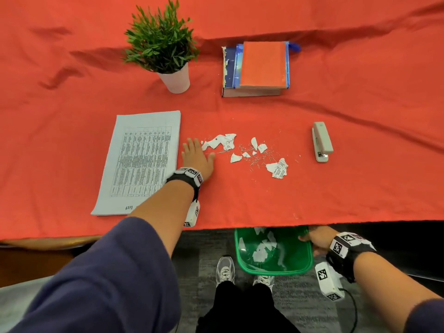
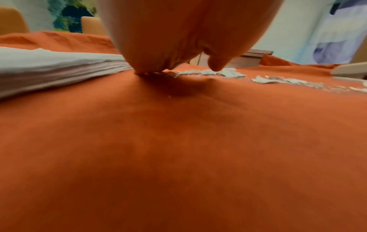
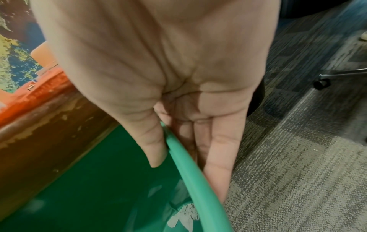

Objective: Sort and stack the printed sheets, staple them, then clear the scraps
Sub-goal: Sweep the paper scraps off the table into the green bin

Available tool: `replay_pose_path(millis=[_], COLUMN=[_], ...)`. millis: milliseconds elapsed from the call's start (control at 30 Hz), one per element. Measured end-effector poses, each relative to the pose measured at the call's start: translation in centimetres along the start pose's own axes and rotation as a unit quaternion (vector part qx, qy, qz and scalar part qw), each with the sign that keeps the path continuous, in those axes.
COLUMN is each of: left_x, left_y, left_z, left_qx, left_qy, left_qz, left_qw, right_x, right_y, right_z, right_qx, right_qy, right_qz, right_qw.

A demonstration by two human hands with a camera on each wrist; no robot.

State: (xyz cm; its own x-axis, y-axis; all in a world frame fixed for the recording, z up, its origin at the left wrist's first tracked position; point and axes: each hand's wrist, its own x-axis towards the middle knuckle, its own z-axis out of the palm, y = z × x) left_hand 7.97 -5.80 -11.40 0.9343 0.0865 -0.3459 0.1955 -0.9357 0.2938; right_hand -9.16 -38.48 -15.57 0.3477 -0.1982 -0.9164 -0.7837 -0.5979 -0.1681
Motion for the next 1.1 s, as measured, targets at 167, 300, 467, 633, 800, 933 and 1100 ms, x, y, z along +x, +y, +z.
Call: replay_pose_path(millis=[167,300,467,633,800,933,1100], left_x=[-4.4,-10.0,-10.5,-0.4,5.5,6.5,2.7], left_y=[2.0,3.0,3.6,2.1,0.4,0.2,3.0], left_z=[2.5,3.3,0.7,-2.2,-3.7,-3.0,-0.9], left_qx=[0.064,0.061,-0.024,-0.066,0.005,0.051,0.038], left_qy=[-0.087,-0.189,-0.126,0.045,0.028,-0.042,-0.111], left_qz=[0.158,0.281,0.33,0.205,0.044,0.041,0.143], left_qw=[0.982,0.939,0.935,0.976,0.999,0.997,0.983], right_x=[0.2,1.0,1.0,0.1,1.1,1.5,1.4], right_y=[0.0,0.1,-0.2,-0.5,0.3,0.8,1.1], right_z=[0.0,0.4,0.1,-0.1,-0.1,-0.1,-0.3], right_qx=[-0.003,0.034,0.058,0.003,-0.029,-0.063,-0.109], right_qy=[-0.003,-0.008,-0.024,-0.015,0.0,0.005,0.004], right_qz=[-0.004,0.008,0.023,0.007,-0.009,-0.029,-0.044], right_qw=[1.0,0.999,0.998,1.0,1.0,0.998,0.993])
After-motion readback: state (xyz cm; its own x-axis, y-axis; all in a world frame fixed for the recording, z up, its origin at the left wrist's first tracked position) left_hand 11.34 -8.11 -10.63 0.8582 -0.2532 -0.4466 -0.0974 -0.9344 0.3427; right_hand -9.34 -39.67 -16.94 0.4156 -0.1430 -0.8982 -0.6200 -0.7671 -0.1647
